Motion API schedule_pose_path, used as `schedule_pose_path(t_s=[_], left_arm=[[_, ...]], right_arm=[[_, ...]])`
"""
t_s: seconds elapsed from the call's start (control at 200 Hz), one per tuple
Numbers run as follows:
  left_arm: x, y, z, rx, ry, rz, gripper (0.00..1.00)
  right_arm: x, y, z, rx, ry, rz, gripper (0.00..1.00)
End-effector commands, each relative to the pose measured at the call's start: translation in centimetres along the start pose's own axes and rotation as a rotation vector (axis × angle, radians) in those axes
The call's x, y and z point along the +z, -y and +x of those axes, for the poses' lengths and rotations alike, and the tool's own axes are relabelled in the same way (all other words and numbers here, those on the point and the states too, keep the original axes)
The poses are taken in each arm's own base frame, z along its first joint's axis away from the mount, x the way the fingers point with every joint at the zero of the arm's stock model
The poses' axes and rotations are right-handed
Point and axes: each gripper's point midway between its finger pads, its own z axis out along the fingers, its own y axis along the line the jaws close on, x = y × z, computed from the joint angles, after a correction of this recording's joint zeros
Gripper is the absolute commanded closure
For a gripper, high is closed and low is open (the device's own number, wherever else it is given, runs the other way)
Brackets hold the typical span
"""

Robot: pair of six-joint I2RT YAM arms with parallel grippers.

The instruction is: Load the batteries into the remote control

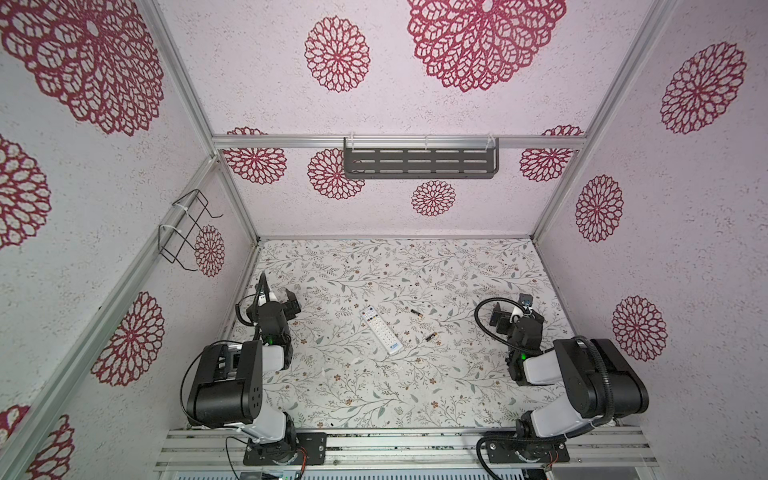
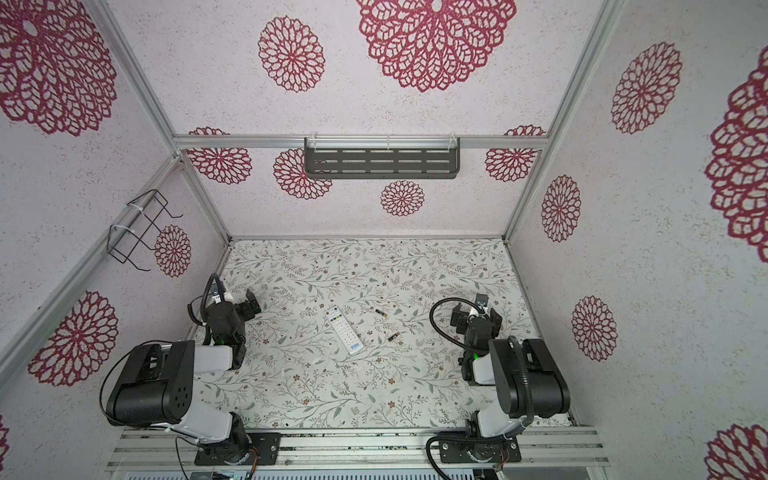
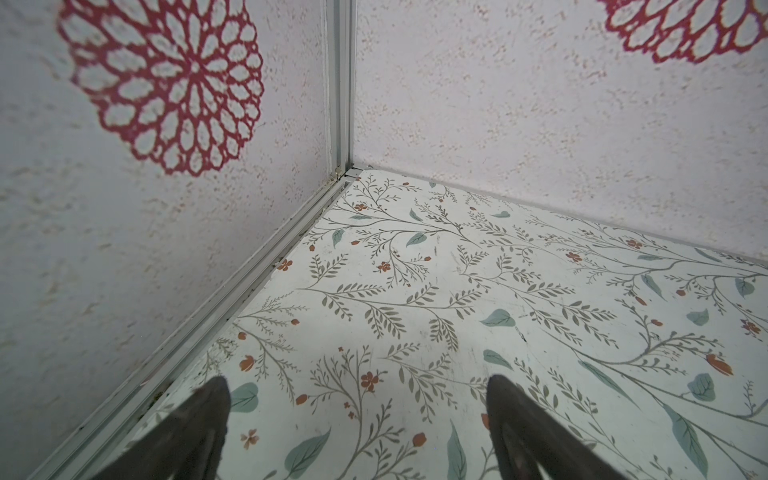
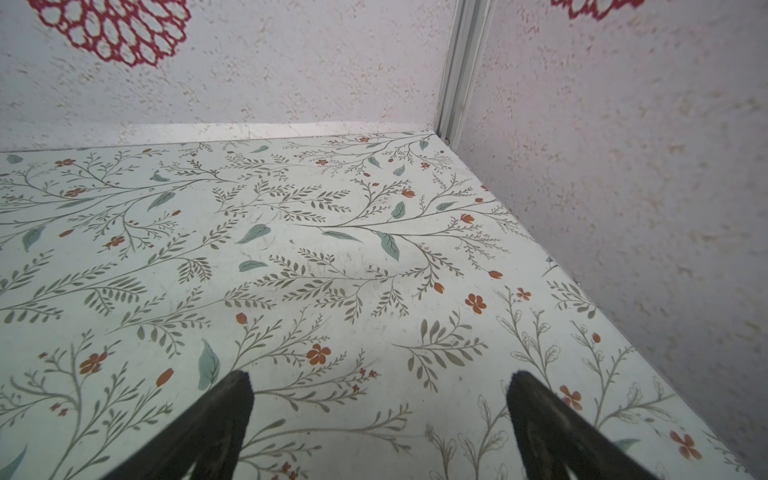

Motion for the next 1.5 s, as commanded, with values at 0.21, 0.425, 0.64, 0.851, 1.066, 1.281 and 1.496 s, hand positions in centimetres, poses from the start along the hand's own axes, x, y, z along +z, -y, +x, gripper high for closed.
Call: schedule_pose_path(t_s=[0.21,0.425,0.64,0.851,1.066,1.281,1.496], left_arm=[[0.0,0.6,-0.9,0.014,0.033,0.026,0.03],[-2.3,1.5,-3.7,0.075,0.02,-0.013,0.03],[-6.5,4.2,-6.9,0.013,-0.067,0.027,0.02],[-10.4,5.7,-5.6,-0.142,-0.413,0.047,0.02],[-14.2,11.7,-2.9,-0.211,-0.606,0.275,0.02],[-16.7,15.1,-0.5,-0.217,-0.725,0.335,0.02],[-17.4,17.4,2.7,-0.165,-0.8,0.316,0.02]], right_arm=[[-0.5,0.8,-3.3,0.034,0.089,0.054,0.01],[-1.9,0.4,-6.6,0.032,0.099,0.055,0.01],[-3.4,0.9,-9.2,0.173,-0.009,0.088,0.01],[-5.5,-5.2,-10.2,0.152,-0.168,-0.228,0.01],[-9.4,-12.1,-9.4,0.103,-0.26,-0.498,0.01],[-12.7,-15.4,-8.6,0.128,-0.274,-0.685,0.01],[-13.3,-17.6,-7.2,0.068,-0.32,-0.755,0.01]])
